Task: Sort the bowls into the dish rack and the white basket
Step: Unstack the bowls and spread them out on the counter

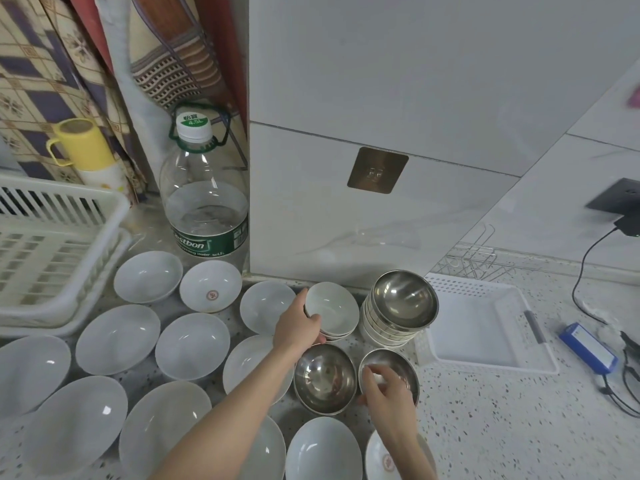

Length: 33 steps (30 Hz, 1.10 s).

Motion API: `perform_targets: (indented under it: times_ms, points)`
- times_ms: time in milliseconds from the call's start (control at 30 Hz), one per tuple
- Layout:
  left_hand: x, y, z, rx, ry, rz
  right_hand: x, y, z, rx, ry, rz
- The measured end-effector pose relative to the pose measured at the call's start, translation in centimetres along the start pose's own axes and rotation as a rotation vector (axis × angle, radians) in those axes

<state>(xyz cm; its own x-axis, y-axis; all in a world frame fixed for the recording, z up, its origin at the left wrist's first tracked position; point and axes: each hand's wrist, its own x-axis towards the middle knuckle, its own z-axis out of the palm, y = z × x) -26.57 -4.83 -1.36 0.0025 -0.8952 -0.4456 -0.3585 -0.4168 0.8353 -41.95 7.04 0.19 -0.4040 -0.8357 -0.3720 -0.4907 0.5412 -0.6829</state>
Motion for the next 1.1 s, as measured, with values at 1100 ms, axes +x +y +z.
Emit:
perform_targets:
  times_ms: [1100]
  points:
    - [-3.2, 0.0, -5.1, -0.762, -0.011, -0.101, 3.8, -2.8, 1.4, 0.165, 0.035, 0.018]
